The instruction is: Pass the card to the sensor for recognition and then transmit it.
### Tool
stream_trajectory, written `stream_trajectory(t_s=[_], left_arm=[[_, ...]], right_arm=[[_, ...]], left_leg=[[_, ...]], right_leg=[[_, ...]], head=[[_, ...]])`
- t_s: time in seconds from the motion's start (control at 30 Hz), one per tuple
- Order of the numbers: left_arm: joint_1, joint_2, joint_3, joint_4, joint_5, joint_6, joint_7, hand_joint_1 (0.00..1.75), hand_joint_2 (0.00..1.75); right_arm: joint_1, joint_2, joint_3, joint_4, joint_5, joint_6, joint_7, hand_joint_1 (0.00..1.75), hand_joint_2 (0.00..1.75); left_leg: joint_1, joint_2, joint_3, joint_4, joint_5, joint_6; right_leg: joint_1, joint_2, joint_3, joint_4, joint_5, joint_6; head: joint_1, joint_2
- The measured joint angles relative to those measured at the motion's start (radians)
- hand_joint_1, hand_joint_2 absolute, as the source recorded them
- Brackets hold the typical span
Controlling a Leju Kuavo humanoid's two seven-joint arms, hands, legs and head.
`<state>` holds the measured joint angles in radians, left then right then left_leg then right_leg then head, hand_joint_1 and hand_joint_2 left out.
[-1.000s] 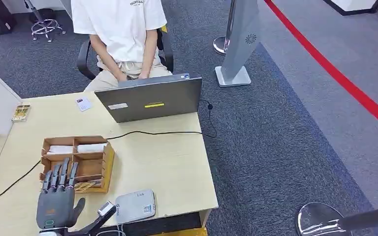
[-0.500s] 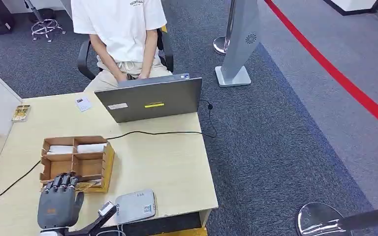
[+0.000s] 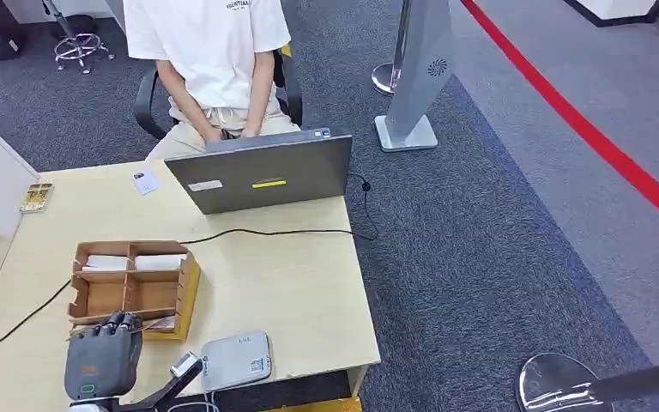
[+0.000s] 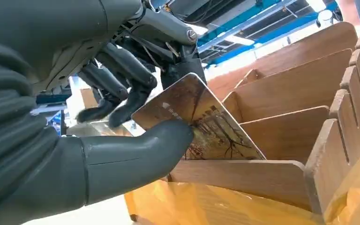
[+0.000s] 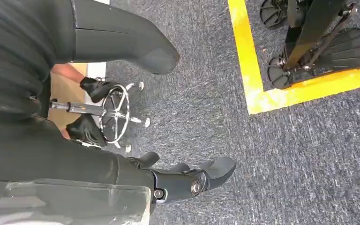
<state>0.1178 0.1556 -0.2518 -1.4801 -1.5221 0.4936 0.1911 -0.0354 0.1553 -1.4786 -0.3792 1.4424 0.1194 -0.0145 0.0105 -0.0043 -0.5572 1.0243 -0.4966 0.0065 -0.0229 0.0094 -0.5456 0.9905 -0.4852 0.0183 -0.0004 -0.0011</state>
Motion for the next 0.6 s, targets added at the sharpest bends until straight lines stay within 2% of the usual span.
stream_trajectory(t_s=[0.43, 0.6], left_arm=[[0.000, 0.000, 0.002, 0.008, 0.022, -0.005, -0.004, 1.75, 1.75], [-0.010, 0.000, 0.003, -0.013, 0.014, -0.126, 0.023, 1.75, 1.75]], right_arm=[[0.000, -0.002, 0.000, 0.002, 0.015, -0.002, 0.000, 0.00, 1.75], [0.000, -0.003, 0.002, 0.002, 0.015, -0.004, 0.000, 0.00, 1.75]], left_leg=[[0.000, 0.000, 0.000, 0.000, 0.000, 0.000], [0.000, 0.000, 0.000, 0.000, 0.000, 0.000]], right_leg=[[0.000, 0.000, 0.000, 0.000, 0.000, 0.000], [0.000, 0.000, 0.000, 0.000, 0.000, 0.000]], head=[[0.000, 0.000], [0.000, 0.000]])
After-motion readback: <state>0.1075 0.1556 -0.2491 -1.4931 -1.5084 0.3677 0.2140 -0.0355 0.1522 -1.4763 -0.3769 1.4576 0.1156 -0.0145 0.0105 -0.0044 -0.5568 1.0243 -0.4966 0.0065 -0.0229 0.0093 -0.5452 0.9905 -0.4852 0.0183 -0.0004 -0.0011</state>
